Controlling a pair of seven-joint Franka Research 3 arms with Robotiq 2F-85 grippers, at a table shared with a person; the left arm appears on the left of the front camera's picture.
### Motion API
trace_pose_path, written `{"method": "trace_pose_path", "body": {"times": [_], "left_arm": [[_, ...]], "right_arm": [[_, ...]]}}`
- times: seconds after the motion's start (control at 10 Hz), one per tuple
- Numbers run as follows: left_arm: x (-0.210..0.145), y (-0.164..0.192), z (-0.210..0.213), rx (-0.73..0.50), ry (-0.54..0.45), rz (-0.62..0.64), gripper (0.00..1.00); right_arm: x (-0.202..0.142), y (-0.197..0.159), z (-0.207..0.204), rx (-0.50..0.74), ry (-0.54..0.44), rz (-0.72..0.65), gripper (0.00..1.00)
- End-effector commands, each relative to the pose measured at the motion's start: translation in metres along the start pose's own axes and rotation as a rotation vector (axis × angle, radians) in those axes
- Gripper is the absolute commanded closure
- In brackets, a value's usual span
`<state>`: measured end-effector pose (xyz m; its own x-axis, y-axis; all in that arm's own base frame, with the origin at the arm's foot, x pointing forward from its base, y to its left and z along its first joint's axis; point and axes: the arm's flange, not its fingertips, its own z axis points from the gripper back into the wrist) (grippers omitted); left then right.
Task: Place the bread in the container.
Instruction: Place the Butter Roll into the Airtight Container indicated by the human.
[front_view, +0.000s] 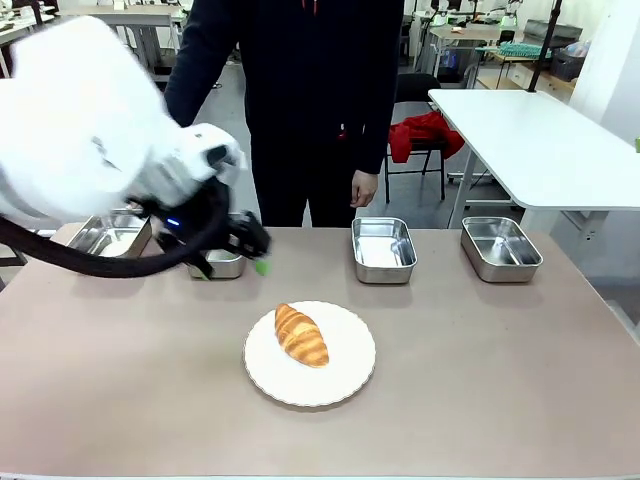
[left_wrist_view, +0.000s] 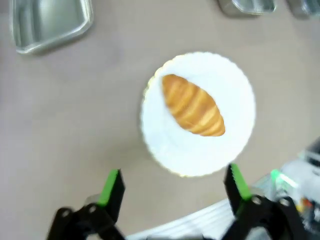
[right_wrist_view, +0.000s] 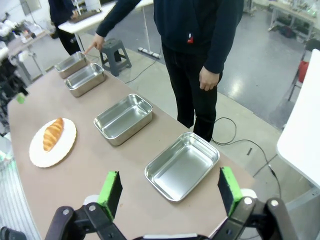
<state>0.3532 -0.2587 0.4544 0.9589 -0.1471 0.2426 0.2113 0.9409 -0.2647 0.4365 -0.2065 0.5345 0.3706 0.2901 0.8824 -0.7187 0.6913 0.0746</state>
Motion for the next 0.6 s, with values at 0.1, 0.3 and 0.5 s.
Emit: {"method": "trace_pose_path", "body": {"times": [0.1, 0.3, 0.5], "left_arm": [[0.012, -0.067, -0.05, 0.187, 0.018, 0.315, 0.0], [0.005, -0.09, -0.074, 0.233, 0.022, 0.405, 0.0], [0.003, -0.093, -0.096, 0.251, -0.001, 0.473, 0.0]], "right_arm": [[0.0, 0.001, 0.001, 0.005, 0.003, 0.009, 0.0], [0.0, 0.001, 0.001, 0.005, 0.003, 0.009, 0.0], [0.0, 0.001, 0.001, 0.005, 0.003, 0.009, 0.0]]}}
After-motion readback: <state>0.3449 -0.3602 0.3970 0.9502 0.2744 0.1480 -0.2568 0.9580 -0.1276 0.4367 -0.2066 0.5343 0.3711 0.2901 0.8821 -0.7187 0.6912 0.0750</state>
